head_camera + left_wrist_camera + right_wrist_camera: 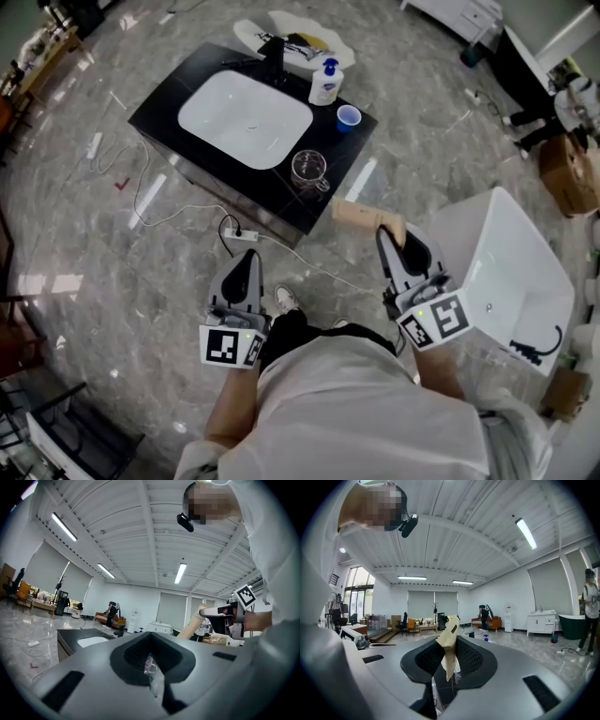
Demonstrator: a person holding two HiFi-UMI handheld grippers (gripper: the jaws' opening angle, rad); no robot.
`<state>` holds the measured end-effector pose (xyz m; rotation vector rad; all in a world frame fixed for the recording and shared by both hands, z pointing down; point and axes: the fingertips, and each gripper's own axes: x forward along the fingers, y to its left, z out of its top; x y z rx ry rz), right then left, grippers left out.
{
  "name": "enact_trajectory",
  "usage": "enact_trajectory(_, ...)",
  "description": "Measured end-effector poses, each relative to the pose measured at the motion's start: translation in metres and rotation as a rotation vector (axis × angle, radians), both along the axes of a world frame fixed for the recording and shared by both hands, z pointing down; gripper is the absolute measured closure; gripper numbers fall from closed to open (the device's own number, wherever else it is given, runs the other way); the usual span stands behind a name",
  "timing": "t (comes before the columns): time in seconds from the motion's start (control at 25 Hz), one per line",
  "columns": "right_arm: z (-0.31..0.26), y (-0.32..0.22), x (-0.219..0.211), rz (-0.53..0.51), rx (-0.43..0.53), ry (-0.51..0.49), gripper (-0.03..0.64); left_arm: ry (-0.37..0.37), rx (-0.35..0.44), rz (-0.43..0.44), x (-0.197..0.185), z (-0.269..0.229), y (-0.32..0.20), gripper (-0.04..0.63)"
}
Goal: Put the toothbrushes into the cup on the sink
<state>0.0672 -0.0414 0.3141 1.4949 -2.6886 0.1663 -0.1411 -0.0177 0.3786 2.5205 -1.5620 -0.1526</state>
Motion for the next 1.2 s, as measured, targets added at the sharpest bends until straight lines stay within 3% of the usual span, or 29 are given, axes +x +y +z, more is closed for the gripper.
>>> enact_trajectory(0.4, -0.003, -0.007, -0.010, 0.036, -0.007, 0.029, 0.523, 0.032, 0.001, 0.070, 0.001, 0.001, -0.013, 0.592)
enact_trajectory(0.88, 0.010, -0.039, 0.009, 0.022, -0.021, -0.001, 0.523, 0.006, -0.029, 0.019, 0.006, 0.005, -0.014, 0.592)
enact_trajectory(1.2, 0.014, -0.070, 0.016, 0.000, 0.007, 0.046, 0.523, 0.003, -0.039, -0.008, 0.013, 0.014, -0.025, 0.592)
